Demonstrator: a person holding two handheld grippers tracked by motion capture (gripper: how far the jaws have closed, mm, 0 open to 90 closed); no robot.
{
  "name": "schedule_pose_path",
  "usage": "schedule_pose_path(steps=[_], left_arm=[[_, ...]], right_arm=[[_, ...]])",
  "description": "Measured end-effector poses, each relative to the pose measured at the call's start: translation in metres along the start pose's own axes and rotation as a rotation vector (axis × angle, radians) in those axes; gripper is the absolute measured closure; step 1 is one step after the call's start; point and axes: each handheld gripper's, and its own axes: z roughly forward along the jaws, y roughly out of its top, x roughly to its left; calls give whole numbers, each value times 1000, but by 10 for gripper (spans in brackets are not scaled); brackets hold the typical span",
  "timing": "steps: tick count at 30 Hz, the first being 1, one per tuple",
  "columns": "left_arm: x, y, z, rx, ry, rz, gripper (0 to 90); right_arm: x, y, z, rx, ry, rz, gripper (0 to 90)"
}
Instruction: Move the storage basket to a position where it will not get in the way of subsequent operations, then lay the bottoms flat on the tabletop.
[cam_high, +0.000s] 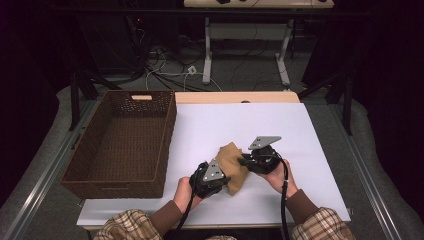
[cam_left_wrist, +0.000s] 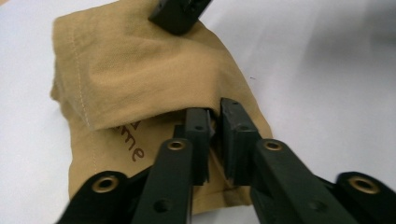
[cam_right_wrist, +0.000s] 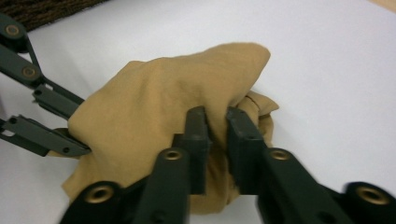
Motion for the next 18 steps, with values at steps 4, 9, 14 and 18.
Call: schedule_pose_path(steps=[4,9,14,18], left_arm=[[1,0,-2,11,-7,0,646],[6,0,-4,19,39,-29,356],[12,-2,-5,37,46,-55,204],[14,-3,-4,53,51,-61,168]], right_arm=[[0,0,-2,5,-6,-11,855],[2,0,-8,14,-21,-29,858],[-1,-2,-16,20,-30,-29,859],[-2,-5,-21,38,-42,-23,871]])
